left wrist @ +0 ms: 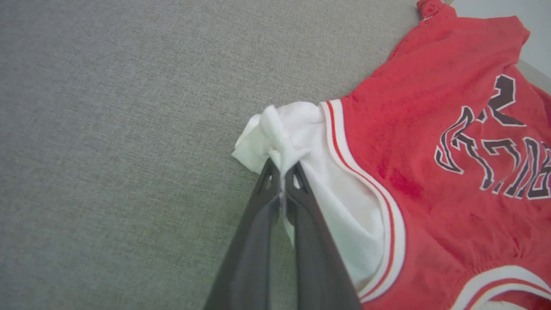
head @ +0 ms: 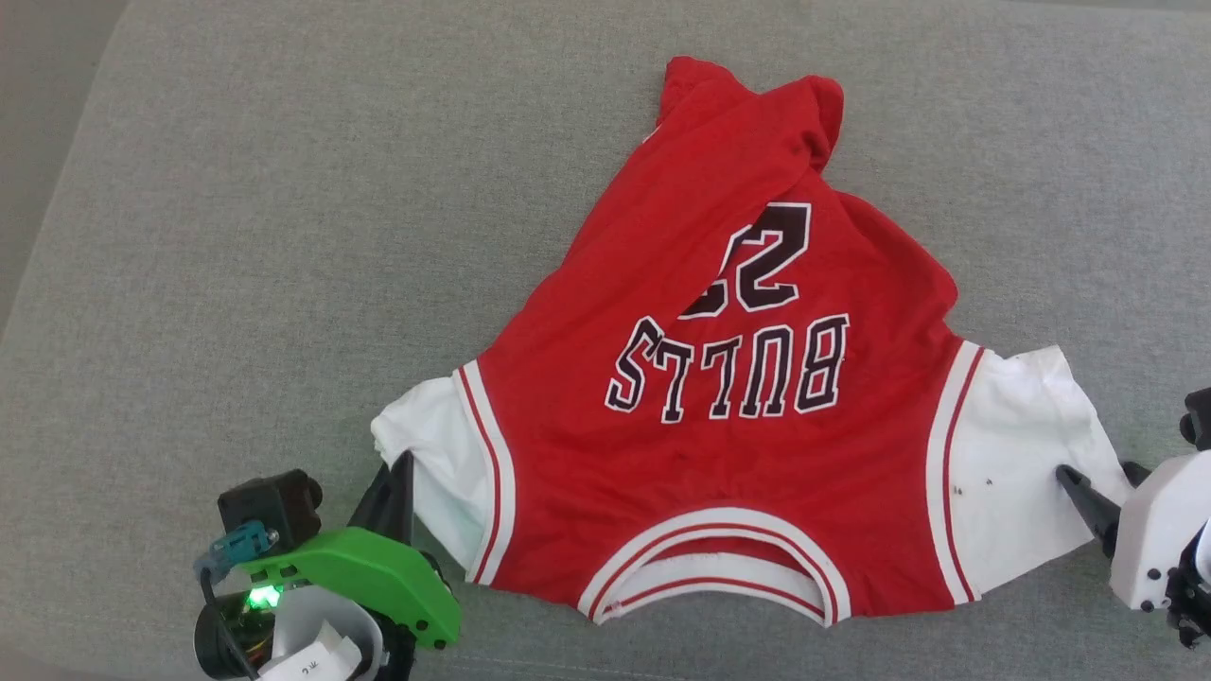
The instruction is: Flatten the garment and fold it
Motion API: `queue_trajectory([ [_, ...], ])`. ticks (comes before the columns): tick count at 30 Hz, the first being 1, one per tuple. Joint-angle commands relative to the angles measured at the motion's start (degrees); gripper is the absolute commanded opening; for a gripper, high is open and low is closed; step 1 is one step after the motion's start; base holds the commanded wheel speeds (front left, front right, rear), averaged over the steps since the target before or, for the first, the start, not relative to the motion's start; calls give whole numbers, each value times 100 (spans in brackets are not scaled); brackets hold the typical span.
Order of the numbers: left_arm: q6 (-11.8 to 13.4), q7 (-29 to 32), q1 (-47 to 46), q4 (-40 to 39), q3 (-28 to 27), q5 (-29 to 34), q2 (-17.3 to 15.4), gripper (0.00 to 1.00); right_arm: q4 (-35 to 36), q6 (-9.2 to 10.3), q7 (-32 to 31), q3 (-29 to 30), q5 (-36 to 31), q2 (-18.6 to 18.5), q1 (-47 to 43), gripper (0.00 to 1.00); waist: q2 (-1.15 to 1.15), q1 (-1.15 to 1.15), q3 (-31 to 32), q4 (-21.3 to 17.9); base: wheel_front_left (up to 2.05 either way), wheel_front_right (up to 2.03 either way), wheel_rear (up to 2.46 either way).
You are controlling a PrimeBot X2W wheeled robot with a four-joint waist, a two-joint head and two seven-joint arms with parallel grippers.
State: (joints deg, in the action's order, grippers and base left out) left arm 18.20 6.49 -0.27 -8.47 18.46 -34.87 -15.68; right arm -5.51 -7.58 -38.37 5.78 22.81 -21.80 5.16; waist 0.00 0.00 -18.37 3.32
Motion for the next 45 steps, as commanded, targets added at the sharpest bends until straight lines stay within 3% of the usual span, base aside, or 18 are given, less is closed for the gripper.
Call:
queue_trajectory([
  [1, -18, 15, -91, -27, -9, -7, -20, 0, -218, 9, -121, -150, 89, 92, -29, 14, 0, 0, -1, -14, 0, 0, 0],
  [2, -13, 18, -88, -30, -18, -18, -21, 0, -196, 9, -132, -170, 138, 106, -19, 0, 0, 0, 8, -33, 0, 0, 0],
  [7, -35, 0, -80, -48, -74, -106, -22, 0, 6, 9, 12, -198, 210, 64, 31, 0, 0, 0, 162, -130, 0, 0, 0],
  [11, -72, -125, -90, -78, -127, -197, 58, 0, 169, 9, 720, 56, 133, 211, 143, 0, 0, 0, 383, -183, 0, 0, 0],
  [15, -200, -350, -68, -142, -226, -504, 313, 0, 321, 9, 1502, 363, 182, 699, 232, 0, 0, 0, 631, -240, 0, 0, 0],
  [16, -326, -454, -183, -162, -283, -678, 432, 0, 482, 9, 1839, 505, 284, 1128, 361, 0, 0, 0, 807, -305, 0, 0, 0],
  [18, -396, -454, -367, -181, -313, -768, 482, 0, 618, 9, 1990, 533, 294, 1315, 524, 0, 0, 0, 903, -348, 0, 0, 0],
  [23, -544, -243, -1179, -106, -321, -753, 374, 0, 966, 9, 2077, 406, 324, 1544, 1211, 0, 0, 0, 1038, -455, 0, 0, 0],
  [29, -747, 336, -2724, 266, -165, -414, -12, 0, 1016, 9, 1872, 5, 174, 1562, 2533, 0, 0, 0, 1058, -582, 0, 0, 0],
  [35, -947, 884, -4506, 925, 5, -127, -150, 0, 439, 9, 1863, -384, -113, 1460, 4160, 0, 0, 0, 990, -723, 0, 0, 0],
  [45, -613, 1284, -6686, 2633, -264, 60, -139, 0, -1472, 9, 2162, -610, -760, 1570, 6360, 0, 0, 0, 953, -1011, 0, 0, 0],
])
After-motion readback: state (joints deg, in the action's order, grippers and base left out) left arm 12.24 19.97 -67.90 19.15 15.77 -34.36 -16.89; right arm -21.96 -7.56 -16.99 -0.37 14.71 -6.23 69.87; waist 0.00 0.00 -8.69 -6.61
